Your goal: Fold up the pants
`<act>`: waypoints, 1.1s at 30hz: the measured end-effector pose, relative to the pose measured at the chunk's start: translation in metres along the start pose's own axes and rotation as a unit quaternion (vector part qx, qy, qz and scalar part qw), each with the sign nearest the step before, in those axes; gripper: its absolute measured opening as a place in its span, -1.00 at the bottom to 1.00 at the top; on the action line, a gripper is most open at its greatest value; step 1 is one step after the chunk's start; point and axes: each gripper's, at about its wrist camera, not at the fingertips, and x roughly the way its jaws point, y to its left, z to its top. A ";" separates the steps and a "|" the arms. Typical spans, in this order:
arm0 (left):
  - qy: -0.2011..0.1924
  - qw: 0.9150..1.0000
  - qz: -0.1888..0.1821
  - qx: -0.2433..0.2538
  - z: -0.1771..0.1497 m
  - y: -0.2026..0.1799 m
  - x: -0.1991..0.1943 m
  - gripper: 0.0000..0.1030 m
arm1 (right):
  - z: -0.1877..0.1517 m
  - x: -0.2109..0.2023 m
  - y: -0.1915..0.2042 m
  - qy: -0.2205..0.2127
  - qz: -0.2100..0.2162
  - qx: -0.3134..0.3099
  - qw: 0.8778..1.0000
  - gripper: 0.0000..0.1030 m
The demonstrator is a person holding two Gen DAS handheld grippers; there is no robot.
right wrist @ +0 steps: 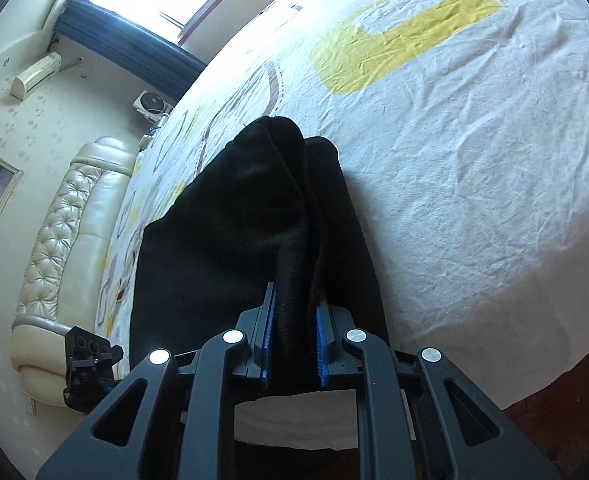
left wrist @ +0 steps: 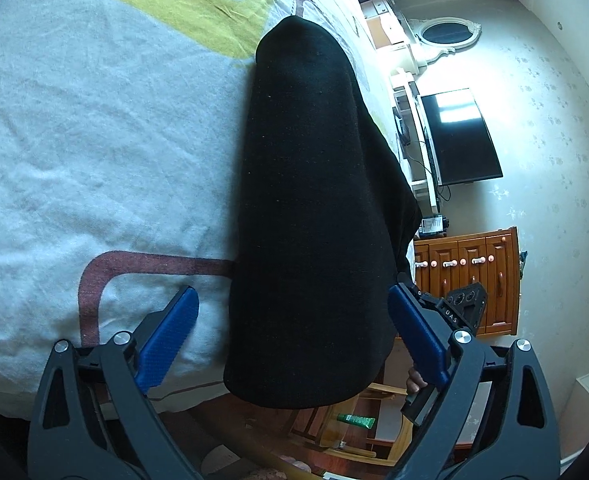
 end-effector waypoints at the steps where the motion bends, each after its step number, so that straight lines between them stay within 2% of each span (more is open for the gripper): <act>1: 0.001 1.000 -0.010 -0.001 0.000 -0.002 -0.001 0.84 | -0.001 -0.008 -0.003 -0.011 0.009 0.007 1.000 -0.37; 2: 0.001 1.000 -0.017 0.000 0.000 -0.004 -0.002 0.84 | 0.000 -0.016 -0.007 -0.021 0.022 0.017 0.999 0.10; 3: 0.000 1.000 -0.019 0.002 0.000 -0.005 -0.001 0.84 | 0.000 -0.023 -0.012 -0.031 0.030 0.027 0.999 0.41; 4: -0.001 1.000 -0.020 0.005 0.000 -0.006 -0.001 0.84 | 0.000 -0.030 -0.020 -0.041 0.033 0.035 0.998 0.60; 8: 0.000 1.000 -0.015 0.003 -0.001 -0.002 0.007 0.84 | -0.008 -0.023 -0.043 -0.019 0.041 0.060 0.997 0.60; 12: -0.009 1.000 -0.013 0.003 -0.001 0.001 0.008 0.84 | -0.020 0.000 -0.048 0.006 0.095 0.092 0.991 0.61; 15: -0.012 1.000 -0.021 0.003 -0.002 0.001 0.008 0.84 | -0.020 0.003 -0.044 0.004 0.088 0.078 0.993 0.63; 16: -0.011 0.999 -0.030 0.003 -0.003 0.000 0.008 0.84 | -0.021 0.003 -0.040 0.004 0.082 0.065 0.994 0.59; 18: -0.009 1.000 -0.028 0.008 -0.005 -0.002 0.011 0.83 | -0.023 0.007 -0.028 0.013 0.072 0.036 0.997 0.29; 19: -0.007 1.000 -0.018 0.014 -0.006 -0.003 0.012 0.71 | -0.025 0.009 -0.025 0.018 0.058 0.026 0.998 0.13; 20: -0.005 1.000 0.001 0.021 -0.006 -0.004 0.014 0.38 | -0.027 0.009 -0.022 0.018 0.046 0.019 0.999 0.10; 21: -0.002 0.999 0.020 0.027 -0.007 -0.004 0.017 0.24 | -0.027 0.009 -0.022 0.016 0.047 0.018 0.999 0.08; 23: -0.002 0.999 0.019 0.028 -0.006 0.000 0.017 0.05 | -0.027 0.009 -0.024 0.014 0.053 0.026 0.998 0.04; 29: -0.021 0.999 0.033 0.036 -0.006 -0.003 0.010 -0.21 | -0.029 0.006 -0.025 0.003 0.069 0.040 0.997 -0.03; 33: -0.029 0.998 0.042 0.047 -0.004 -0.006 0.003 -0.28 | -0.030 0.007 -0.010 -0.002 0.064 0.036 0.997 -0.04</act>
